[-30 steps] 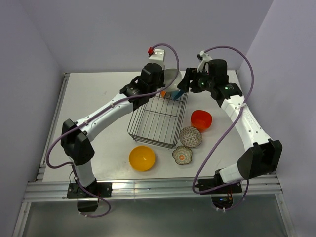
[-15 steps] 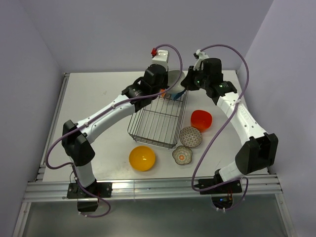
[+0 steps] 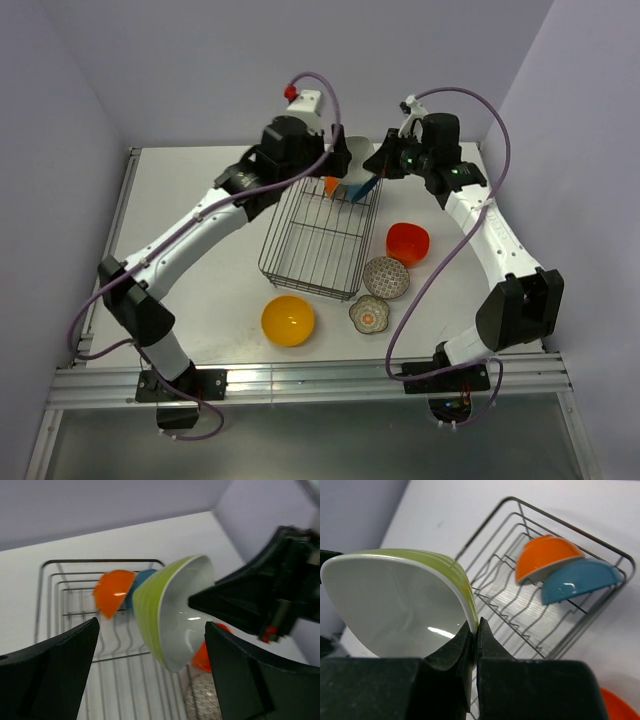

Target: Load the bowls into the dish rack

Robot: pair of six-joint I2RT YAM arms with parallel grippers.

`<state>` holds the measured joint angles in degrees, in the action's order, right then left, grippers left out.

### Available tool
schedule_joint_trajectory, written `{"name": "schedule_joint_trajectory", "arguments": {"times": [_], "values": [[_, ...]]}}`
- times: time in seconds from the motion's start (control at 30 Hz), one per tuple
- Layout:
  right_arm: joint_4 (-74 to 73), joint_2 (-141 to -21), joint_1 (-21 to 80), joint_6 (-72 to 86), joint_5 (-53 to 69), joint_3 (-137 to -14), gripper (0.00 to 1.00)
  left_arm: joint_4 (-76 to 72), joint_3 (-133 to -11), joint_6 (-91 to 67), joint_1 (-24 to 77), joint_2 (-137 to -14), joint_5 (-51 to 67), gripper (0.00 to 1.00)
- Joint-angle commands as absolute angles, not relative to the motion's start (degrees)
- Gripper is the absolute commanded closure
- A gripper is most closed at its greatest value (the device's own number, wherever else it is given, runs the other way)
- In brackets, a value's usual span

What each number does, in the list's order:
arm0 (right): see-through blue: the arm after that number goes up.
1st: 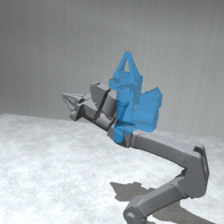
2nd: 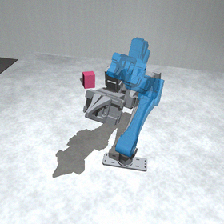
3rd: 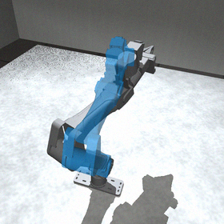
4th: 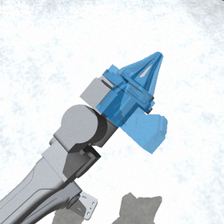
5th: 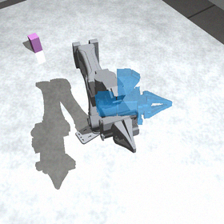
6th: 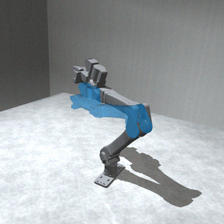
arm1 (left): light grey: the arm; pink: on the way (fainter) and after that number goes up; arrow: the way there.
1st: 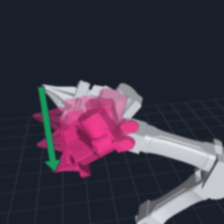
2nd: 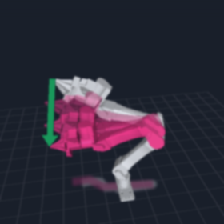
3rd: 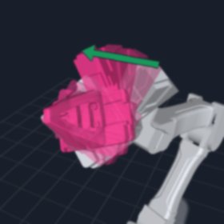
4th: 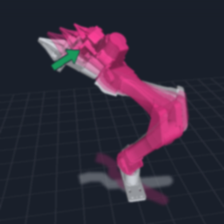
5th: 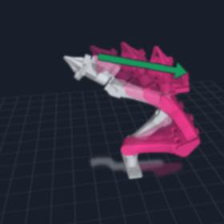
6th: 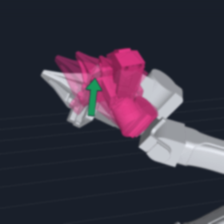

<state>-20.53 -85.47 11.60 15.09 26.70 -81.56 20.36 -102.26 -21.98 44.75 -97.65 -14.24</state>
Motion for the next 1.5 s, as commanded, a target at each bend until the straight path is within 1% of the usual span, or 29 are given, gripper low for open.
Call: {"name": "schedule_joint_trajectory", "arguments": {"times": [0.0,0.1,0.2,0.33,0.47,0.6,0.8,0.97,1.03,1.23,1.27,1.33,1.37,1.4,1.43,1.47], "values": [[-11.70,-85.25,9.85,20.29,37.51,-82.44,1.00,20.05,-102.14,-28.10,38.16,-90.89,8.26,0.08],[-8.36,-85.95,9.05,23.63,44.11,-81.83,1.00,17.58,-98.62,-30.41,34.02,-89.04,16.58,0.08],[-4.93,-86.48,8.96,26.88,49.02,-81.12,1.00,16.79,-97.74,-30.76,33.05,-88.77,19.50,0.09],[-1.76,-87.19,8.88,29.53,52.20,-80.95,1.00,14.77,-97.47,-31.82,32.96,-89.03,26.17,0.12],[-1.23,-87.36,8.96,30.23,53.44,-80.95,1.00,13.28,-96.95,-33.30,32.96,-89.65,30.13,0.14],[-0.18,-87.19,8.96,31.55,55.02,-80.25,1.00,11.95,-95.98,-35.15,32.96,-90.35,30.85,0.15],[1.06,-87.01,8.96,31.29,55.55,-79.54,1.00,12.22,-95.98,-34.72,32.96,-90.88,29.18,0.20],[2.02,-87.45,9.14,32.17,55.99,-79.54,1.00,12.48,-96.24,-35.07,32.96,-91.67,29.53,0.22],[1.41,-87.71,9.32,31.56,55.81,-79.72,1.00,12.39,-96.24,-35.16,32.96,-91.85,29.44,0.24],[0.44,-88.15,9.49,30.59,55.63,-80.33,1.00,11.60,-95.98,-34.81,32.96,-91.67,29.18,0.40],[0.44,-88.33,9.58,30.50,55.55,-80.51,1.00,11.51,-95.98,-34.72,33.05,-91.67,28.74,0.47],[-1.13,-88.77,9.58,30.41,55.46,-80.86,1.00,11.25,-95.98,-34.37,32.96,-91.67,28.39,0.56],[-1.66,-88.94,9.75,30.32,55.37,-81.47,0.97,11.25,-96.06,-33.93,33.05,-91.67,28.04,0.68],[-2.10,-89.29,9.76,30.41,55.55,-81.74,0.86,11.42,-96.06,-33.66,32.96,-91.67,27.78,0.76],[-2.72,-89.56,9.76,30.76,55.55,-81.91,0.80,11.51,-96.24,-33.40,32.96,-91.76,27.51,0.84],[-2.99,-89.56,9.76,30.85,55.11,-82.35,0.74,11.86,-96.33,-32.79,32.87,-91.76,26.73,1.00]]}}
